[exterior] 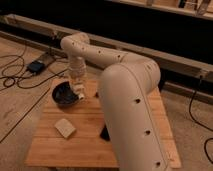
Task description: Place the bottle in the ceramic bowl
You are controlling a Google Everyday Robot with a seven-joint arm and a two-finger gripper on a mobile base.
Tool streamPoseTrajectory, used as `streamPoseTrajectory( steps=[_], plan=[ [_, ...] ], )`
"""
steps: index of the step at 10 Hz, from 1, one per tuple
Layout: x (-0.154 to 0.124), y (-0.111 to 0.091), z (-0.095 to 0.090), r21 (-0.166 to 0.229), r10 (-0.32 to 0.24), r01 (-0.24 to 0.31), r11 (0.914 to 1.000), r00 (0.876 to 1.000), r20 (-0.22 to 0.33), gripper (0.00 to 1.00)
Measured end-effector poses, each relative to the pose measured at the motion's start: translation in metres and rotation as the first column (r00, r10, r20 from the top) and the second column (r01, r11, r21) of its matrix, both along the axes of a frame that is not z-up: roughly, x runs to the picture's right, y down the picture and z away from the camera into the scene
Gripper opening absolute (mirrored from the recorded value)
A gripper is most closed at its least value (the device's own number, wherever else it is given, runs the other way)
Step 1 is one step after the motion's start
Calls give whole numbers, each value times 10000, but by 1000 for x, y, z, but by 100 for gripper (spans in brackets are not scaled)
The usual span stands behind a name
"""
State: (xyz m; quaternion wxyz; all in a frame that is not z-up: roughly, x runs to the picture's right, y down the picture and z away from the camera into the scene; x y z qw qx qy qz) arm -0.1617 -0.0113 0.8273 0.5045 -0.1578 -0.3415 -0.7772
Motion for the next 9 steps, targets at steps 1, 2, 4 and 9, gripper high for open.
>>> streamPoseTrajectory(
  steps=[1,2,4,9],
  plan=[
    [-7,3,5,68,-228,228,9997,9997,68,0],
    [-13,6,9,115,-380,378,9992,9992,141,0],
    [-25,14,20,230,-648,642,9977,9975,279,0],
    [-38,29,43,231,-927,917,9955,9946,462,7]
  ],
)
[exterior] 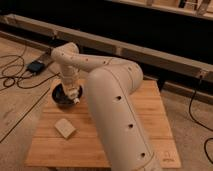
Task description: Place the bottle in the ceramic bowl
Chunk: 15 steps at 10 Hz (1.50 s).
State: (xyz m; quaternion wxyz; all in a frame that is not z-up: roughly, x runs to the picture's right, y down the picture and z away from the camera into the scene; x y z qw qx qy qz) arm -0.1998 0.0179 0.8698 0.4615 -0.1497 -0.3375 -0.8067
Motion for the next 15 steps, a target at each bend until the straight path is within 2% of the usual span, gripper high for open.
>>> streamPoseTrajectory(
  steps=[7,8,11,15],
  plan=[
    [-7,4,24,121,-759,759,9970,9971,-31,77],
    [-8,4,25,147,-849,850,9963,9964,-26,80],
    [-11,3,27,259,-1054,1054,9941,9944,-1,80],
    [-12,-1,28,360,-860,859,9957,9963,8,80]
  ],
)
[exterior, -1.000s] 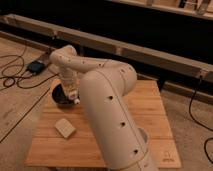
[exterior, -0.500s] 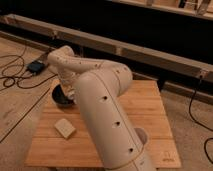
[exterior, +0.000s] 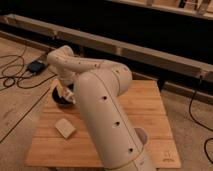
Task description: Place the bottle in the ceramic bowl
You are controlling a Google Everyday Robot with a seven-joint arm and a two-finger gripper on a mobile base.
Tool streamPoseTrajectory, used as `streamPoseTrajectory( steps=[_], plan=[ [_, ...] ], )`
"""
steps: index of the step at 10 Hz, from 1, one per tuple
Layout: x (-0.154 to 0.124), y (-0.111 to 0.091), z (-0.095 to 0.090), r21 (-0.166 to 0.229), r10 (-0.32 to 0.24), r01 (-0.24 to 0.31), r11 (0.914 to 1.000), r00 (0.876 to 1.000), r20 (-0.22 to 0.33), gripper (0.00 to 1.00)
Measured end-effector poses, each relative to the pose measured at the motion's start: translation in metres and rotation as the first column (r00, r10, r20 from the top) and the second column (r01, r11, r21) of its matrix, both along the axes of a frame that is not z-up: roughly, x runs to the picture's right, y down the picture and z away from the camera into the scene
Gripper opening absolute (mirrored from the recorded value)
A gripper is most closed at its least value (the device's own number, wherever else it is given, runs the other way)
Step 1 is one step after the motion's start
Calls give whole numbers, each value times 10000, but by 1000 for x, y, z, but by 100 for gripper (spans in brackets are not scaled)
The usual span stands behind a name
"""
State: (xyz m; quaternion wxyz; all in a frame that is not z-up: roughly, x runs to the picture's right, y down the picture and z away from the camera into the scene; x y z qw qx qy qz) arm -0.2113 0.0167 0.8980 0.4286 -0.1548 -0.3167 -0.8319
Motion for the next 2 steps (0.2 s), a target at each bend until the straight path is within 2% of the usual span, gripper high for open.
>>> streamPoseTrajectory(
  steps=[2],
  plan=[
    [-1,0,0,-5,7,-7,10000,10000,13,80]
  ],
)
